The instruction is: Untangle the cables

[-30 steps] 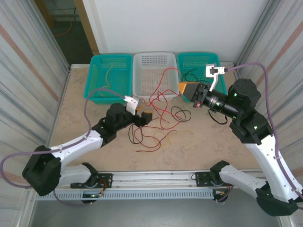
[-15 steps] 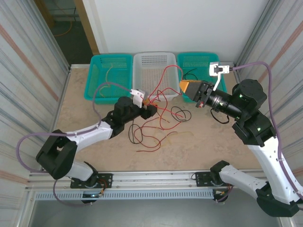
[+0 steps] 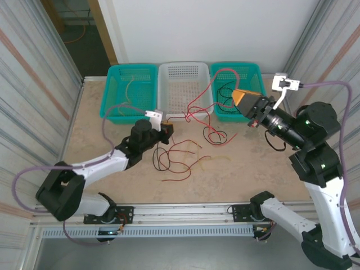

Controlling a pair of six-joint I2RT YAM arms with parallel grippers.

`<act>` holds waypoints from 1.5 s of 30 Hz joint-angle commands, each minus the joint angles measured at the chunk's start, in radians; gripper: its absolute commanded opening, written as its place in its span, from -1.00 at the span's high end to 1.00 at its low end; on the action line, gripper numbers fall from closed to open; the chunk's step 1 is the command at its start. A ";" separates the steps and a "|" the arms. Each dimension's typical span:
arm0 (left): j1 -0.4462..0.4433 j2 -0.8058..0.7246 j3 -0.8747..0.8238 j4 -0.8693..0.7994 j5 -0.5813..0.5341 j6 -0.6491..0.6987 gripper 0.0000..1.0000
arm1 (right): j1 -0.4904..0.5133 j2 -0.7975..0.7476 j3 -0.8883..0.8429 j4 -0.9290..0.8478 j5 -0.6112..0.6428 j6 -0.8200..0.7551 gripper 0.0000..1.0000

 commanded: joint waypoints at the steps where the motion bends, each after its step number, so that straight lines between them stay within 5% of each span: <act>1: 0.005 -0.098 -0.087 -0.110 -0.149 -0.058 1.00 | -0.014 -0.040 0.065 0.001 0.086 -0.066 1.00; 10: 0.032 -0.312 -0.200 -0.315 -0.228 -0.111 1.00 | -0.014 -0.117 0.047 -0.003 0.350 -0.137 1.00; 23: 0.124 -0.361 -0.275 -0.414 -0.219 -0.198 1.00 | 0.061 -0.240 0.043 0.010 0.737 -0.296 1.00; 34: 0.108 -0.511 -0.250 -0.290 -0.041 -0.150 1.00 | 0.297 -0.152 0.040 -0.007 0.800 -0.398 1.00; 45: -0.019 -0.567 -0.069 -0.310 0.122 -0.022 1.00 | 0.312 -0.025 0.068 -0.104 0.671 -0.387 1.00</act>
